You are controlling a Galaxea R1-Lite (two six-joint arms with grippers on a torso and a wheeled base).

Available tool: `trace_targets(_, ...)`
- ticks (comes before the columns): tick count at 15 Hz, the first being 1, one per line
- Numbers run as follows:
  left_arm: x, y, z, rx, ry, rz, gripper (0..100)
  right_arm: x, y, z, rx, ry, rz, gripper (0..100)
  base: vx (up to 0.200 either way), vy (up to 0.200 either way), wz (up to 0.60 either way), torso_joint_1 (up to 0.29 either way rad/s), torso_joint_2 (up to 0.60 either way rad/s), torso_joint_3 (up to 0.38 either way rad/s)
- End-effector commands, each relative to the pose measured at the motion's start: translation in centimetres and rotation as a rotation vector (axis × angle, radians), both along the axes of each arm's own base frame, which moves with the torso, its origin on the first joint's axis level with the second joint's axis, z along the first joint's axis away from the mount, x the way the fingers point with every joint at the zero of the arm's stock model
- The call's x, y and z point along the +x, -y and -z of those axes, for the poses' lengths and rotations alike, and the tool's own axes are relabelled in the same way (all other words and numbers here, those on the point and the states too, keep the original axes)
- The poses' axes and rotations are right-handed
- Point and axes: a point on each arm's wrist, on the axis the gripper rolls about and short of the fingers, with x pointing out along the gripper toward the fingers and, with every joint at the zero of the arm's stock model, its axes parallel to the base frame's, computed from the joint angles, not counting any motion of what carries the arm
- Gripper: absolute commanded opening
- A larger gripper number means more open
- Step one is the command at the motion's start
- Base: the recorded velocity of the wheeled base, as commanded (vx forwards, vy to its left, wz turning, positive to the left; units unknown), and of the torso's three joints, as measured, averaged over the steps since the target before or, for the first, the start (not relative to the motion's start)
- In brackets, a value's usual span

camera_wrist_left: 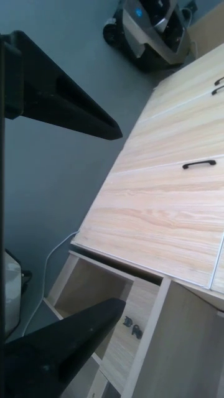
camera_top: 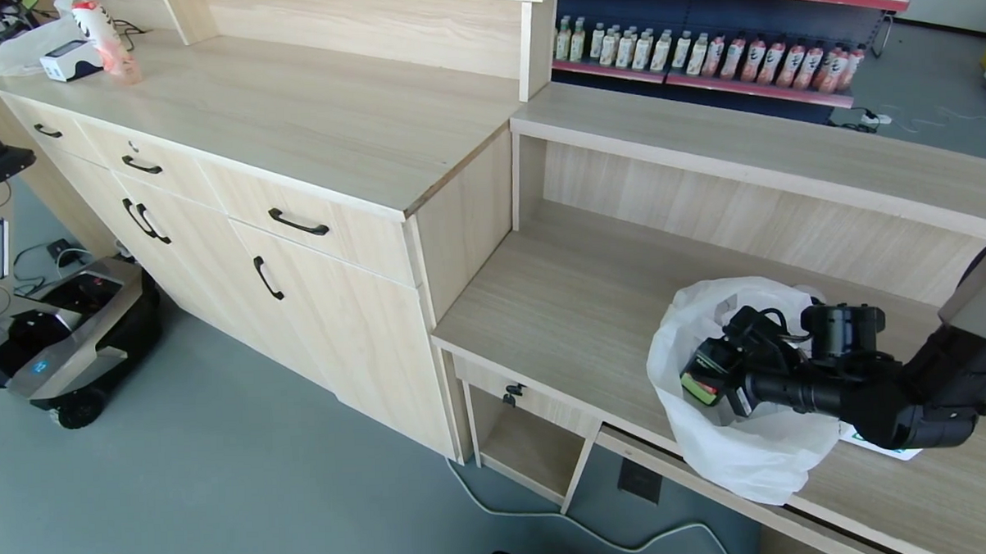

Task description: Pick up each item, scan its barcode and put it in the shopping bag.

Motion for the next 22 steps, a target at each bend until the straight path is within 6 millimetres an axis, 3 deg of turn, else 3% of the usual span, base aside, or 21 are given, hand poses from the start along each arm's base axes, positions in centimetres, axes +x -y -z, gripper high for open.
trace_targets(1,0.0,0.0,0.0,0.000,0.000,-0.001,100,0.0,0.3,0.1,-0.001,-0.005,0.009,0,0.000,0.000,0.00,0.000,0.00,0.000)
trace_targets(2,0.0,0.0,0.0,0.000,0.000,-0.001,100,0.0,0.6,0.1,-0.001,-0.004,0.017,0,0.000,0.000,0.00,0.000,0.00,0.000)
trace_targets(3,0.0,0.0,0.0,0.000,0.000,-0.001,100,0.0,0.6,0.0,0.002,-0.001,0.020,100,0.000,0.000,0.00,0.000,0.00,0.000)
trace_targets(5,0.0,0.0,0.0,0.000,0.000,-0.001,100,-0.2,0.9,-2.0,0.011,0.040,0.033,100,0.000,0.000,0.00,0.000,0.00,0.000)
trace_targets(7,0.0,0.0,0.0,0.000,0.000,-0.001,100,-1.6,1.0,-7.3,0.039,0.134,0.052,100,0.000,0.000,0.00,0.000,0.00,0.000)
trace_targets(8,0.0,0.0,0.0,0.000,0.000,-0.001,100,-3.4,2.2,-11.0,0.047,0.221,0.094,100,0.000,0.000,0.00,0.000,0.00,0.000)
trace_targets(9,0.0,0.0,0.0,0.000,0.000,-0.001,100,-5.7,3.7,-13.0,0.040,0.269,0.148,100,0.000,0.000,0.00,0.000,0.00,0.000)
trace_targets(10,0.0,0.0,0.0,0.000,0.000,-0.001,100,-6.9,4.3,-13.7,0.035,0.285,0.173,100,0.000,0.000,0.00,0.000,0.00,0.000)
trace_targets(11,0.0,0.0,0.0,0.000,0.000,-0.001,100,-11.1,6.4,-15.5,0.018,0.297,0.277,100,0.000,0.000,0.00,0.000,0.00,0.000)
trace_targets(15,0.0,0.0,0.0,0.000,0.000,-0.001,100,-19.2,8.8,-18.0,-0.069,0.204,0.538,100,0.000,0.000,-0.45,-0.002,0.00,0.001)
trace_targets(17,0.0,0.0,0.0,0.000,0.000,-0.001,100,-23.3,7.9,-18.0,-0.152,0.056,0.826,100,0.000,0.000,-0.60,0.005,0.01,0.002)
trace_targets(19,0.0,0.0,0.0,0.000,0.000,-0.001,100,-25.6,6.9,-18.2,-0.209,0.017,0.994,100,0.000,0.000,-0.60,0.002,0.00,0.005)
trace_targets(20,0.0,0.0,0.0,0.000,0.000,-0.001,100,-27.8,6.0,-18.0,-0.234,-0.015,1.122,100,0.000,0.000,-0.60,0.002,0.00,-0.007)
trace_targets(22,0.0,0.0,0.0,0.000,0.000,0.001,100,-29.5,5.5,-17.4,-0.315,-0.062,1.308,100,0.000,0.000,-0.60,-0.005,0.00,0.007)
